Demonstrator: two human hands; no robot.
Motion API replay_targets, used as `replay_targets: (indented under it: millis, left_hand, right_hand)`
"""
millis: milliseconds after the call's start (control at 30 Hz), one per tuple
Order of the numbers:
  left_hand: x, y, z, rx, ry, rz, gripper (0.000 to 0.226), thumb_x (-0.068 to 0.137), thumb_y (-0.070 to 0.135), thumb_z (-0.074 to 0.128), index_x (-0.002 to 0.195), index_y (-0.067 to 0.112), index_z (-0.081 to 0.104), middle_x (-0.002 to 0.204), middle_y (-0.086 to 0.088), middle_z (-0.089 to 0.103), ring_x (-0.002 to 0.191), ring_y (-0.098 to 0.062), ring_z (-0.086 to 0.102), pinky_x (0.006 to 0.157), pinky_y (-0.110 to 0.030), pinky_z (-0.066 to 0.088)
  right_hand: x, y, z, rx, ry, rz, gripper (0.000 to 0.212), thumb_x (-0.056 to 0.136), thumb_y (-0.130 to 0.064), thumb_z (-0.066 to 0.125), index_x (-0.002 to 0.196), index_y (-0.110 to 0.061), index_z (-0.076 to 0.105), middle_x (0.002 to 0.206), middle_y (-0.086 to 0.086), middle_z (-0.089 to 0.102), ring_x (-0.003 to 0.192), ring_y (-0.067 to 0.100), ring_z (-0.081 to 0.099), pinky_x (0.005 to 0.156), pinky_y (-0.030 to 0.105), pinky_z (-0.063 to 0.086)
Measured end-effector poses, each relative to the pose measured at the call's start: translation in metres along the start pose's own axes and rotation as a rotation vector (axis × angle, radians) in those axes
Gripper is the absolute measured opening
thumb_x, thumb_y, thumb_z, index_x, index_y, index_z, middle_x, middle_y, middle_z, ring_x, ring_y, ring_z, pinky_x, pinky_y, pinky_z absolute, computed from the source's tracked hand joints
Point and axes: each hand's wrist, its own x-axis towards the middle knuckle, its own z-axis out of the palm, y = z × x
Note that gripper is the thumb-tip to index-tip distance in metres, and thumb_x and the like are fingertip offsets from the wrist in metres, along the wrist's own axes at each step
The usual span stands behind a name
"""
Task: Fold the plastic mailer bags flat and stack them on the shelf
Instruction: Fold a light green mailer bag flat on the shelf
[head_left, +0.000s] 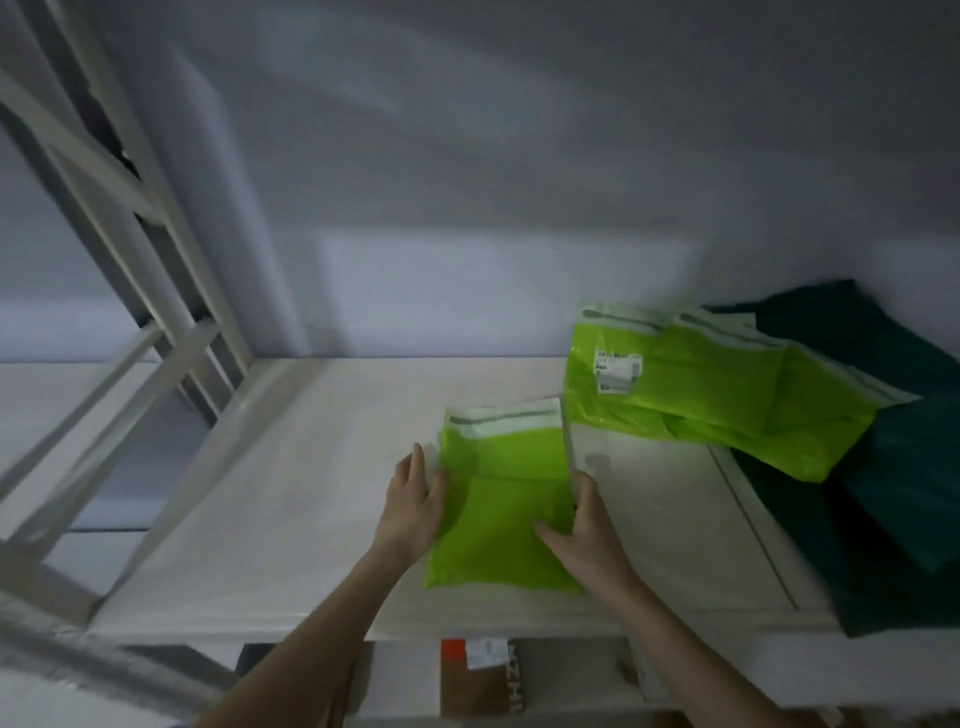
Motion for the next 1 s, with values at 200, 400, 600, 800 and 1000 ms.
replay_targets:
  millis: [200, 400, 600, 800, 1000]
  left_hand:
    - [-0.019, -0.016, 0.006, 0.179, 0.155, 0.382, 0.063, 0.088, 0.045, 0.024, 0.131, 0.007, 0.049, 0.135, -0.008, 0.046, 0.126, -0.025, 0.041, 0.105, -0.031, 0.031]
    - [-0.023, -0.009, 0.027, 0.578, -0.03, 0.514, 0.058, 0.093, 0.05, 0.025, 0.142, 0.02, 0.035, 0.144, 0.005, 0.037, 0.134, -0.016, 0.031, 0.108, -0.031, 0.024]
    - [-0.013, 0.001, 0.026, 0.683, -0.084, 0.375, 0.062, 0.087, 0.056, 0.03, 0.142, 0.027, 0.031, 0.144, 0.006, 0.033, 0.133, -0.017, 0.026, 0.104, -0.04, 0.024]
    - [-0.013, -0.002, 0.028, 0.648, -0.086, 0.393, 0.067, 0.084, 0.057, 0.019, 0.143, 0.028, 0.03, 0.145, 0.005, 0.033, 0.135, -0.017, 0.023, 0.108, -0.035, 0.02]
    - [-0.015, -0.015, 0.034, 0.474, -0.117, 0.374, 0.07, 0.08, 0.052, 0.02, 0.148, 0.032, 0.019, 0.158, 0.004, 0.01, 0.146, -0.017, -0.001, 0.118, -0.038, 0.002]
  right_hand:
    - [-0.017, 0.001, 0.005, -0.277, 0.194, -0.128, 0.061, 0.087, -0.034, 0.061, 0.136, -0.006, 0.038, 0.127, 0.012, 0.039, 0.12, 0.028, 0.035, 0.1, 0.033, 0.031]
    - [-0.013, -0.015, 0.03, -0.543, 0.064, -0.287, 0.084, 0.077, -0.06, 0.008, 0.139, -0.013, 0.039, 0.138, 0.002, 0.043, 0.128, 0.021, 0.038, 0.102, 0.034, 0.033]
    - [-0.002, -0.013, 0.032, -0.708, -0.029, -0.268, 0.049, 0.096, -0.044, 0.03, 0.14, -0.023, 0.034, 0.142, -0.007, 0.036, 0.13, 0.017, 0.031, 0.099, 0.038, 0.032]
    - [-0.001, -0.007, 0.038, -0.711, -0.029, -0.267, 0.084, 0.075, -0.054, -0.006, 0.146, -0.022, 0.024, 0.151, -0.005, 0.026, 0.139, 0.016, 0.022, 0.11, 0.042, 0.021]
    - [-0.002, 0.004, 0.046, -0.699, -0.029, -0.259, 0.086, 0.073, -0.06, -0.005, 0.15, -0.026, 0.012, 0.159, 0.0, 0.01, 0.146, 0.023, 0.005, 0.116, 0.048, 0.008]
